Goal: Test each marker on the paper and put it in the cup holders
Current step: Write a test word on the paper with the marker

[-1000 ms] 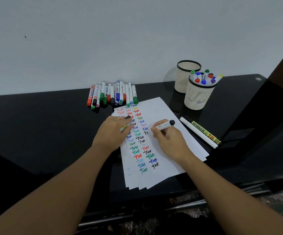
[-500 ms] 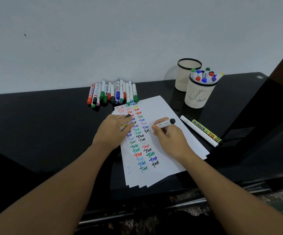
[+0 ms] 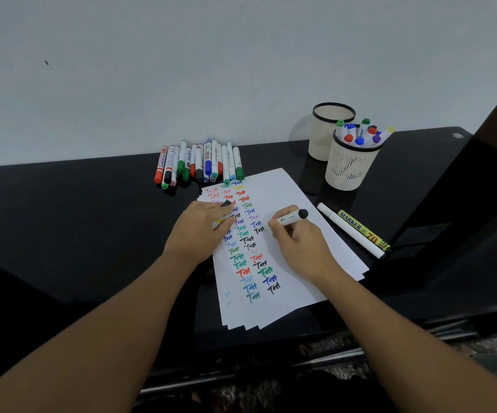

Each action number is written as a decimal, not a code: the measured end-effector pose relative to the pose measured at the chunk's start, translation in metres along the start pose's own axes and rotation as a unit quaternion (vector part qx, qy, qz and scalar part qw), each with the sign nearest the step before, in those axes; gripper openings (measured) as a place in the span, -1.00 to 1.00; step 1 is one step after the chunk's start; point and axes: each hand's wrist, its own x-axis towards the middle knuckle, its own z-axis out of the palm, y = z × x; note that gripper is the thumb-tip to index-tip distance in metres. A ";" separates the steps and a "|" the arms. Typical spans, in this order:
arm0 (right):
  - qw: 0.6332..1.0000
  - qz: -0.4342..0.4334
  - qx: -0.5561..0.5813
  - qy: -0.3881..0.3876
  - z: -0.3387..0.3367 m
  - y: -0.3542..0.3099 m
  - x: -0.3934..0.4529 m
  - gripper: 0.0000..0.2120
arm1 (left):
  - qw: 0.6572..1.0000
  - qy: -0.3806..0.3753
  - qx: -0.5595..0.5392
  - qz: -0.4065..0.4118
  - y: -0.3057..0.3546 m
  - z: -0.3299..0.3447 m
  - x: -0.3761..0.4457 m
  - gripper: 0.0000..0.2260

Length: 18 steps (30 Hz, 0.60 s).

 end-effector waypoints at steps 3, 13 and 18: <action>1.000 0.011 0.020 0.008 -0.001 0.000 -0.001 -0.71 | 1.000 -0.002 0.001 -0.001 -0.001 0.001 0.000 -0.66; 1.000 0.006 0.023 0.011 0.001 0.002 0.001 -0.71 | 1.000 -0.013 0.002 -0.003 0.003 -0.004 -0.001 -0.66; 0.988 -0.009 0.147 0.053 -0.003 0.004 0.000 -0.90 | 1.000 0.000 -0.004 0.016 0.007 -0.009 -0.003 -0.70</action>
